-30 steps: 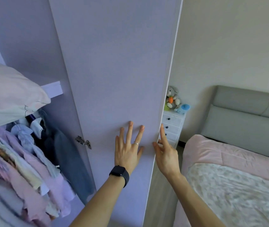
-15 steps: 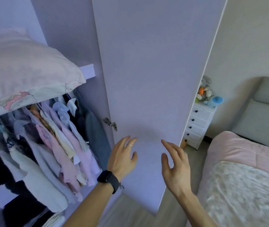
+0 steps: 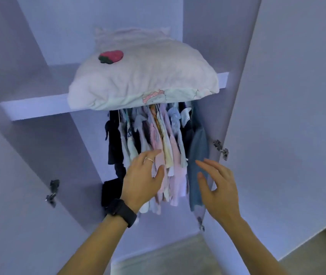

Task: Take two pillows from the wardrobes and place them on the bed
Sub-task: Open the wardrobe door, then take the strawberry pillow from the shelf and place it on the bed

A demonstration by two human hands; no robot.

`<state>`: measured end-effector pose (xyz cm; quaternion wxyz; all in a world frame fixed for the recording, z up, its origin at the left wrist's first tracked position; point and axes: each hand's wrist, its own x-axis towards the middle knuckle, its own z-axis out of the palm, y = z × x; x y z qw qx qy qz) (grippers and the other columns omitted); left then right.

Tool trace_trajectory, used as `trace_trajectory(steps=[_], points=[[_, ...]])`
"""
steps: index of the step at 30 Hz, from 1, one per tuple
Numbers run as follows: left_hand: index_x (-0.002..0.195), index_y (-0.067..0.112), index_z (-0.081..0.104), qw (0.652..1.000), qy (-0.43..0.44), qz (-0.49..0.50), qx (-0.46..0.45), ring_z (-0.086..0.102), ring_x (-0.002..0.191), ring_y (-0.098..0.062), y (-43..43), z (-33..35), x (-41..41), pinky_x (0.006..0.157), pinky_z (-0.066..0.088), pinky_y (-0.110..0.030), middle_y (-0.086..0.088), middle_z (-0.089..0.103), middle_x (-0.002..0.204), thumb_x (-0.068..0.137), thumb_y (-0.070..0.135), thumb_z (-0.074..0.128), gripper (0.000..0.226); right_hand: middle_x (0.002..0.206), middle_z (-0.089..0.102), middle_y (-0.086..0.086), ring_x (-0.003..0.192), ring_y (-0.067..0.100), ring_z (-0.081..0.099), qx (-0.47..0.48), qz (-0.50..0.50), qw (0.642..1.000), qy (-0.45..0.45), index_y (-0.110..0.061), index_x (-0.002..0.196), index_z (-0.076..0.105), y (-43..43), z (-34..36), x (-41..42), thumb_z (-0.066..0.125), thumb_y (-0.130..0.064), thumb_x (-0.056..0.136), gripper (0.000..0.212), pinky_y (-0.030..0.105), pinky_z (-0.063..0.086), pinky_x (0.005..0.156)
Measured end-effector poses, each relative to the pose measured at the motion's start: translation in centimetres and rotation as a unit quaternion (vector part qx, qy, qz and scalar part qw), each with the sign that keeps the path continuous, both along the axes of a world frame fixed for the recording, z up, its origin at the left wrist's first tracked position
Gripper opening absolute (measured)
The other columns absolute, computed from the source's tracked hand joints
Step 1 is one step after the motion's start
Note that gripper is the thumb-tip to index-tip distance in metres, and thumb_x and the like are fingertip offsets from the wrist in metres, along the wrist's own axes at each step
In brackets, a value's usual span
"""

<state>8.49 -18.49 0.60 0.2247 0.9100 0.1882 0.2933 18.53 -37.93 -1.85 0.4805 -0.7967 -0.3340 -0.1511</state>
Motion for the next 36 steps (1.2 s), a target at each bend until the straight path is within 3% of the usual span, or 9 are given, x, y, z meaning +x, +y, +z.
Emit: trace_trajectory(steps=[3,7,12,18,21,26,28,32,36], points=[[0.137,0.025,0.055,0.994,-0.066,0.060,0.055,0.051,0.125,-0.017,1.6,5.4,-1.2,0.088,0.051,-0.032,0.004,0.056,0.137,0.096,0.030,0.062,0.042,0.130,0.062,-0.006,0.123,0.022,0.054,0.013,0.055,0.997,-0.044,-0.021,0.125,0.072,3.1,4.5,1.8,0.070,-0.009,0.093,0.034,0.009,0.027,0.108],[0.133,0.035,0.055,0.976,-0.124,0.139,0.111,0.050,0.120,-0.011,3.9,12.8,-2.2,0.077,0.045,-0.027,0.014,0.054,0.134,0.094,0.033,0.059,0.040,0.132,0.063,-0.003,0.124,0.021,0.052,0.058,0.107,0.986,-0.112,-0.022,0.125,0.071,6.5,11.0,4.5,0.068,-0.016,0.094,0.032,0.025,0.037,0.106],[0.136,0.037,0.050,0.965,-0.115,0.206,0.115,0.048,0.126,-0.019,8.8,21.5,-1.2,0.085,0.045,-0.033,0.008,0.052,0.138,0.094,0.042,0.055,0.043,0.133,0.051,-0.026,0.125,-0.005,0.034,0.061,0.132,0.984,-0.105,-0.044,0.129,0.064,11.1,20.2,8.8,0.055,-0.042,0.098,0.032,-0.002,0.016,0.102],[0.141,0.035,0.045,0.974,0.002,0.225,-0.001,0.051,0.124,-0.024,16.4,27.8,4.5,0.091,0.043,-0.033,-0.001,0.044,0.144,0.092,0.059,0.051,0.055,0.146,0.053,-0.011,0.136,0.023,0.041,-0.047,0.099,0.989,-0.098,-0.042,0.135,0.061,17.4,28.3,17.1,0.053,-0.048,0.098,0.038,0.031,0.036,0.106],[0.143,0.033,0.042,0.969,0.067,0.239,-0.004,0.055,0.120,-0.030,20.4,30.3,9.1,0.100,0.046,-0.041,-0.006,0.041,0.144,0.092,0.062,0.048,0.059,0.152,0.047,-0.002,0.141,0.031,0.039,-0.131,0.072,0.988,-0.048,-0.043,0.141,0.053,20.8,31.3,21.7,0.050,-0.057,0.096,0.047,0.042,0.037,0.111],[0.148,0.026,0.039,0.950,0.150,0.272,-0.006,0.051,0.127,-0.036,26.5,31.9,17.0,0.104,0.044,-0.044,-0.010,0.043,0.146,0.094,0.059,0.045,0.064,0.161,0.036,0.004,0.147,0.031,0.036,-0.254,0.060,0.963,0.065,-0.035,0.156,0.032,26.3,34.0,28.3,0.044,-0.067,0.096,0.069,0.041,0.029,0.117],[0.151,0.020,0.036,0.947,0.169,0.269,-0.047,0.048,0.132,-0.035,28.7,31.4,19.5,0.102,0.042,-0.038,-0.011,0.044,0.150,0.095,0.060,0.045,0.070,0.167,0.026,0.002,0.153,0.029,0.026,-0.265,0.068,0.954,0.125,-0.027,0.160,0.022,28.3,34.2,30.1,0.043,-0.071,0.094,0.082,0.040,0.024,0.120],[0.159,0.016,0.014,0.932,0.206,0.213,-0.210,0.033,0.147,-0.031,31.1,28.4,22.4,0.116,0.029,-0.039,-0.008,0.027,0.163,0.086,0.079,0.046,0.102,0.169,0.020,0.002,0.154,0.027,0.024,-0.291,0.084,0.931,0.203,-0.016,0.162,0.010,31.5,31.8,32.0,0.049,-0.088,0.078,0.118,0.038,0.022,0.121],[0.160,0.017,-0.003,0.924,0.159,0.205,-0.281,0.032,0.147,-0.034,32.8,26.6,23.3,0.118,0.028,-0.042,-0.011,0.022,0.165,0.069,0.084,0.059,0.128,0.167,0.025,0.000,0.150,0.027,0.032,-0.262,0.105,0.930,0.236,-0.025,0.162,0.001,32.6,29.0,32.7,0.060,-0.092,0.063,0.134,0.039,0.027,0.118]])
